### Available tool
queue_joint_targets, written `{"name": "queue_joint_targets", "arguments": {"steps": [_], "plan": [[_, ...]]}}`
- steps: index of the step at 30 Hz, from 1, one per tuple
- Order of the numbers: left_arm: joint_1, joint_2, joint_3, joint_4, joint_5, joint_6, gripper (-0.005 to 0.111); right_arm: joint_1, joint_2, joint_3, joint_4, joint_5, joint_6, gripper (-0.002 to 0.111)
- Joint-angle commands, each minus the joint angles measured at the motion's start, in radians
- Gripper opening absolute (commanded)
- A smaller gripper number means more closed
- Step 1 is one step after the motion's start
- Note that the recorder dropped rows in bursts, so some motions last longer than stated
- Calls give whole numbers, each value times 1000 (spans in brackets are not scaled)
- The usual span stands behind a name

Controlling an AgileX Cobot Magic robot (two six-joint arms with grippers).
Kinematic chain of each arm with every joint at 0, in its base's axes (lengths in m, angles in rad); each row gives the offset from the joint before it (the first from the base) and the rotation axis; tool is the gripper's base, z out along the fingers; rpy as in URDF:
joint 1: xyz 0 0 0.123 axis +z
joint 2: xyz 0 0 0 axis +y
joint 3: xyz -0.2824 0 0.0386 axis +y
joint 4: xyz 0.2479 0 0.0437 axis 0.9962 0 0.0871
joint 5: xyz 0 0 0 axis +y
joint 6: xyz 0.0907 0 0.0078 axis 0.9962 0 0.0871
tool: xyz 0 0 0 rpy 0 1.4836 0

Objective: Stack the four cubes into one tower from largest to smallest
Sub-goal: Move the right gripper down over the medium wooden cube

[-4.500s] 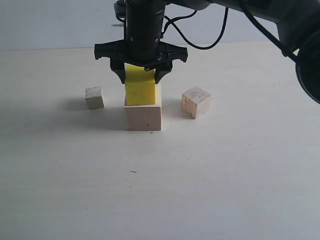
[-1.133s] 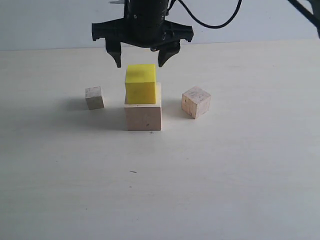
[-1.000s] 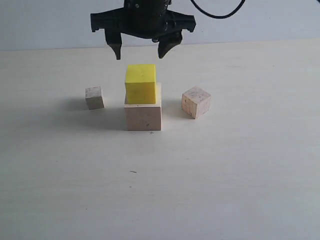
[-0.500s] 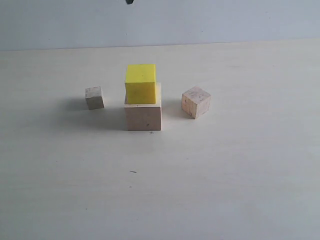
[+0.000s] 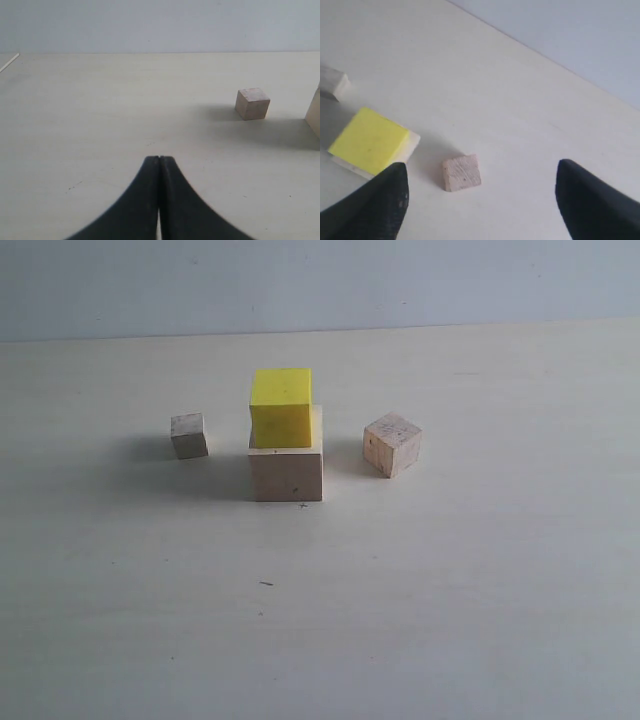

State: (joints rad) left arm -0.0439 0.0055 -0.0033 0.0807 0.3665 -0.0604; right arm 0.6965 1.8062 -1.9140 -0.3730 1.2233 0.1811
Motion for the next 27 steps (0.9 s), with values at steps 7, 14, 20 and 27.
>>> {"name": "queue_joint_targets", "arguments": {"steps": [7, 14, 20, 27], "plan": [[-8, -6, 3, -8, -8, 1, 0, -104, -5, 230, -50, -38, -56, 76], [-8, -6, 3, -8, -8, 1, 0, -209, 27, 357, -39, -170, -91, 76], [-8, -6, 3, -8, -8, 1, 0, -273, 51, 411, 163, -281, -244, 76], [-8, -6, 3, -8, -8, 1, 0, -278, 57, 411, 427, -331, -561, 76]]}}
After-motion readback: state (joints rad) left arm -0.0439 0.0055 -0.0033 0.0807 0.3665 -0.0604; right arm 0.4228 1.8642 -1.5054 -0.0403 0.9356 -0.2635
